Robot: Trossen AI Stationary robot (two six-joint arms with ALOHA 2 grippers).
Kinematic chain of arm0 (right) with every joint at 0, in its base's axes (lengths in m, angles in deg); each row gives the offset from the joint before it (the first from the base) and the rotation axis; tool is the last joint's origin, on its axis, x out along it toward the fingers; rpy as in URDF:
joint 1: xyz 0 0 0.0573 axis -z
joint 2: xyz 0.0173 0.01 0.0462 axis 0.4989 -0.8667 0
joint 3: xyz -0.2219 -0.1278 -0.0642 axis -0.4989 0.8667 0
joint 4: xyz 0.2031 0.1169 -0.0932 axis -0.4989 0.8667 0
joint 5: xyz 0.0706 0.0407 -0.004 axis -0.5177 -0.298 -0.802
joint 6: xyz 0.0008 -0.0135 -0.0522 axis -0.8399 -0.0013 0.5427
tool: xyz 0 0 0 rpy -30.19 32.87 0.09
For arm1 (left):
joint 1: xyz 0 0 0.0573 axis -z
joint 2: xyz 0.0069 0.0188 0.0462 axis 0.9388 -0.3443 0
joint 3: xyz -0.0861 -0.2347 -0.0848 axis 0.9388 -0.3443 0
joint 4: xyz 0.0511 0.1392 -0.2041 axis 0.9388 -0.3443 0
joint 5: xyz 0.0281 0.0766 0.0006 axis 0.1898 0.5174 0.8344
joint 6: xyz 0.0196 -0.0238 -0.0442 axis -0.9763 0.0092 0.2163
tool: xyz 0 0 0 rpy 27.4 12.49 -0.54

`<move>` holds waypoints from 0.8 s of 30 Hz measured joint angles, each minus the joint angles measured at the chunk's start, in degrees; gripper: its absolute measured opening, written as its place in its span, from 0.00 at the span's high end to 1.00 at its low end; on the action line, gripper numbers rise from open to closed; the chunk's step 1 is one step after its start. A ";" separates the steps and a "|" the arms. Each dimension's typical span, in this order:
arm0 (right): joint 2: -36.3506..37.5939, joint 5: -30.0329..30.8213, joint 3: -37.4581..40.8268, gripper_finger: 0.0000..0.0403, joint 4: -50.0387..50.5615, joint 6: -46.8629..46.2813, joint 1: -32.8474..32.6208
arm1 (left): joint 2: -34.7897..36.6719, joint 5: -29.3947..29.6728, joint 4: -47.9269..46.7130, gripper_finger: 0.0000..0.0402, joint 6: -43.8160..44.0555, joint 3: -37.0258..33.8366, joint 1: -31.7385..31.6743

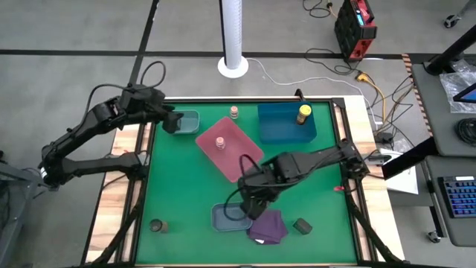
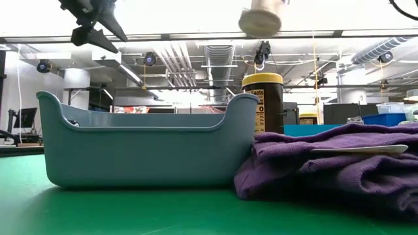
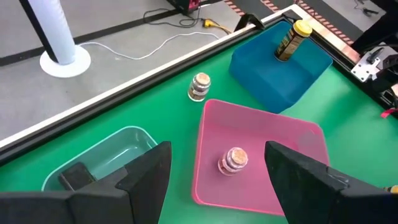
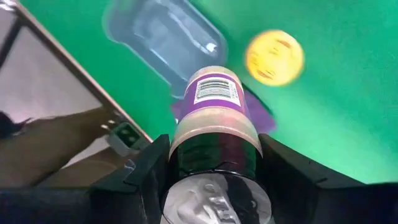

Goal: Sort spices by type
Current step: Put the violet seasoning bottle into the gray bin

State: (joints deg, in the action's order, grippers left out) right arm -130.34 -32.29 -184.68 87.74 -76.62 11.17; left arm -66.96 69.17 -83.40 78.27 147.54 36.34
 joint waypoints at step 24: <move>-10.60 -4.38 0.10 0.50 -13.36 15.31 1.78 | -0.82 -0.31 -1.49 0.40 -2.61 0.02 0.02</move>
State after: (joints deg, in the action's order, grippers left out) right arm -140.94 -36.67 -184.58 74.38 -61.31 12.95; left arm -67.78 68.86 -84.88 75.65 147.56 36.36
